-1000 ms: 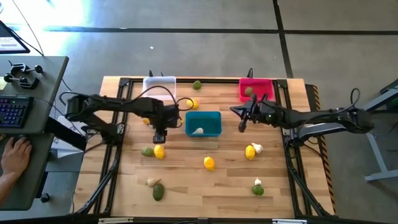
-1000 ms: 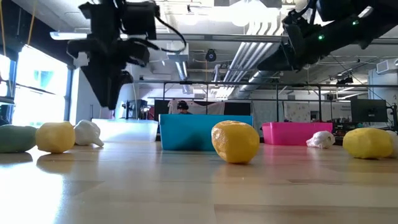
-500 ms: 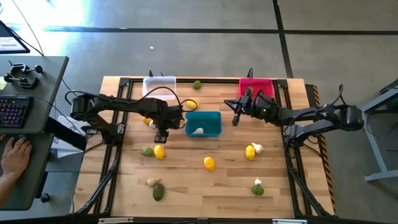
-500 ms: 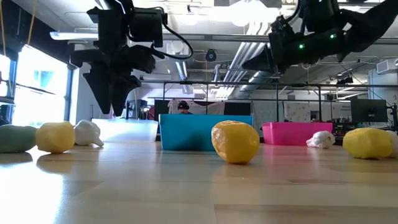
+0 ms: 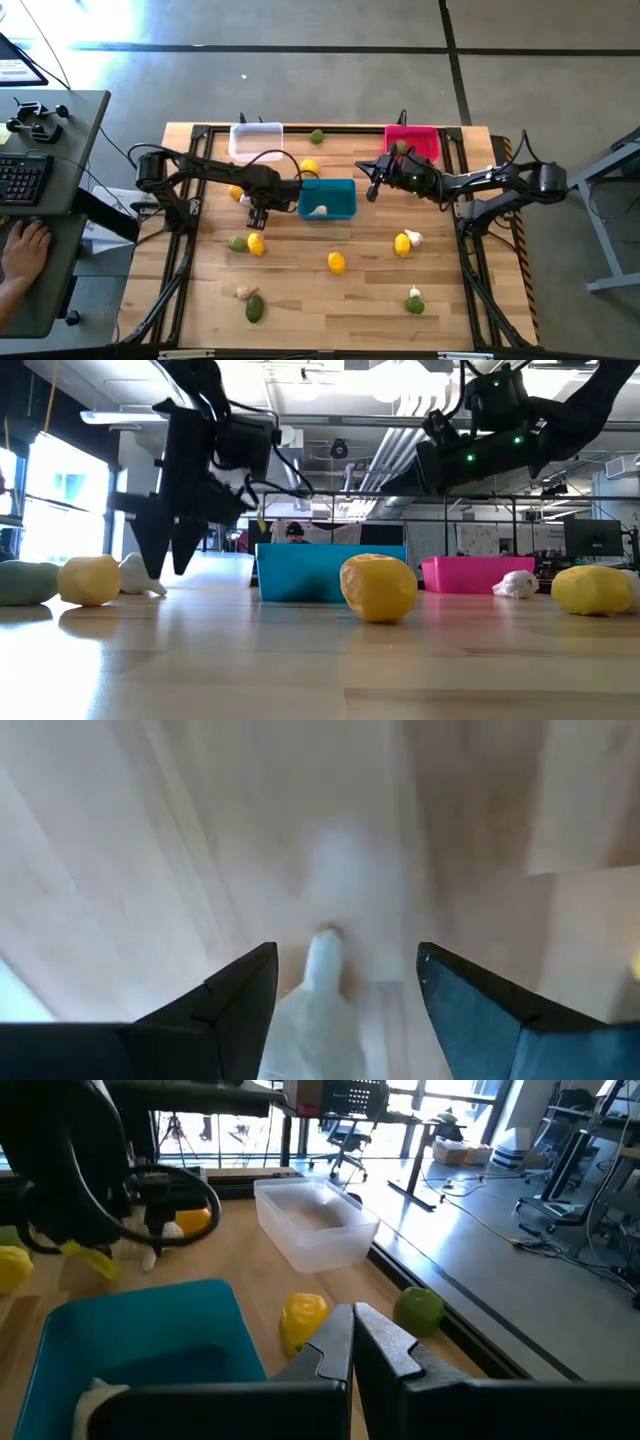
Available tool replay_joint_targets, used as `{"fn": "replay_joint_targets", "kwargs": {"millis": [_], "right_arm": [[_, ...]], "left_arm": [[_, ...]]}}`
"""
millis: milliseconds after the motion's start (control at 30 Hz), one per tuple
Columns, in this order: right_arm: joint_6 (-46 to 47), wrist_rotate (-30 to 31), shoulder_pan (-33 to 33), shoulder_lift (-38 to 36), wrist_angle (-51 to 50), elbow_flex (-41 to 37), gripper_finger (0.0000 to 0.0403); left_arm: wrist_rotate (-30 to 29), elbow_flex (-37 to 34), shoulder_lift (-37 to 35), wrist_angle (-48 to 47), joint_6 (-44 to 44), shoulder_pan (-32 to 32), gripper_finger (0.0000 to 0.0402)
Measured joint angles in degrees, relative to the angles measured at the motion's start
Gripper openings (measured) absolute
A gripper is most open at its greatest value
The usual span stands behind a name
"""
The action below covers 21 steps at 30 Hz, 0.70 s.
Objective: Sort produce into baskets
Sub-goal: Put the garlic into the blue bin
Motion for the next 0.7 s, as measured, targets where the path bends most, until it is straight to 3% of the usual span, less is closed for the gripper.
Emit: {"fn": "replay_joint_targets", "kwargs": {"millis": [300, 700], "right_arm": [[-0.40, 0.01, -0.10, 0.00, 0.00, 0.00, 0.0000], [-0.39, 0.02, -0.10, 0.00, -0.40, 0.00, 0.0000]], "left_arm": [[-1.87, -0.03, 3.70, -2.77, 1.31, 0.42, 0.0216], [-2.81, -0.04, 3.79, -4.39, 1.29, 0.42, 0.0081]]}}
